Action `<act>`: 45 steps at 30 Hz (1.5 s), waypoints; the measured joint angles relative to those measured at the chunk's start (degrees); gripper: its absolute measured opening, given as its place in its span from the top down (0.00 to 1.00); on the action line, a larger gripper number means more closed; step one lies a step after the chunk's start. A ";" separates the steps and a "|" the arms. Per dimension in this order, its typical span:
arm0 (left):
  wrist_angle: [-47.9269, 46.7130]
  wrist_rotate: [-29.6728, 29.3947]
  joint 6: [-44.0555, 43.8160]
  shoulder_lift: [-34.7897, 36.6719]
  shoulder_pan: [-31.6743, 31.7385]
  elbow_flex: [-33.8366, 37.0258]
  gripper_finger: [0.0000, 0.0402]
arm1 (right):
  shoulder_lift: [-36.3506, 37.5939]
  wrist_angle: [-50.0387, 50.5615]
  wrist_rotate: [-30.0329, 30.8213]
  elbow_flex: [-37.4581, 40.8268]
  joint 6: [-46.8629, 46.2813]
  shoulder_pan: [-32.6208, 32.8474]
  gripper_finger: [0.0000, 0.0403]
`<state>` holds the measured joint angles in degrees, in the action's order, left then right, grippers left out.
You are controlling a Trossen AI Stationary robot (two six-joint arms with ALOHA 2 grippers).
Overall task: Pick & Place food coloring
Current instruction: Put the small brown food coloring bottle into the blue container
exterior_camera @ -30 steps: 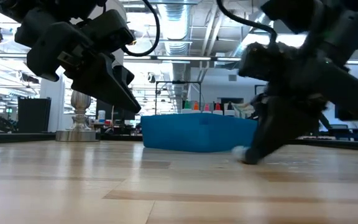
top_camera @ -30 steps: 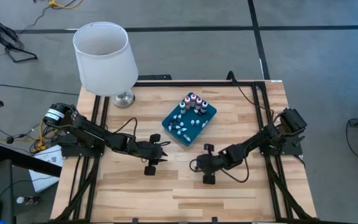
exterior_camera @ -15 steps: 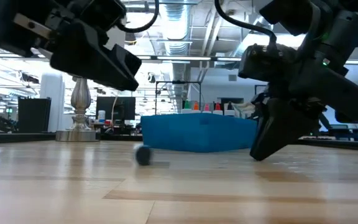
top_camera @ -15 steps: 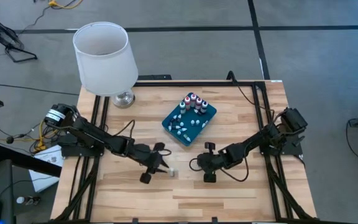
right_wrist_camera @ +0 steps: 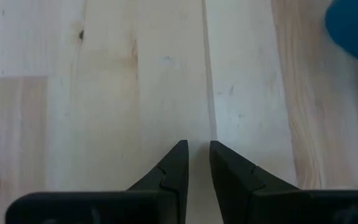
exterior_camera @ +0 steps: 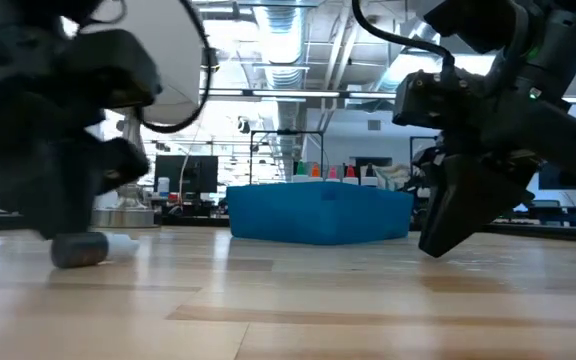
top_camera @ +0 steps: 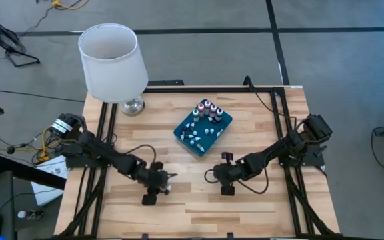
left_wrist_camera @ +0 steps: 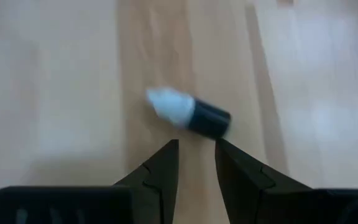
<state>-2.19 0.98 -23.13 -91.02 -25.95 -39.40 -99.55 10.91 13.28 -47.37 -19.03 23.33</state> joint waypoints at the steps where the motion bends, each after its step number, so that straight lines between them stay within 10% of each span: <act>1: -1.45 -0.28 -1.26 0.00 -0.80 -0.42 0.76 | 0.00 -0.13 0.00 -0.01 0.00 0.01 0.85; 45: -0.92 -6.28 -20.72 -0.04 -0.07 -1.28 0.47 | 0.02 -0.21 -1.92 -0.11 -1.09 0.26 0.85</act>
<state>-3.12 -5.30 -43.86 -91.06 -26.02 -40.68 -99.53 10.70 11.35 -47.48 -20.12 23.59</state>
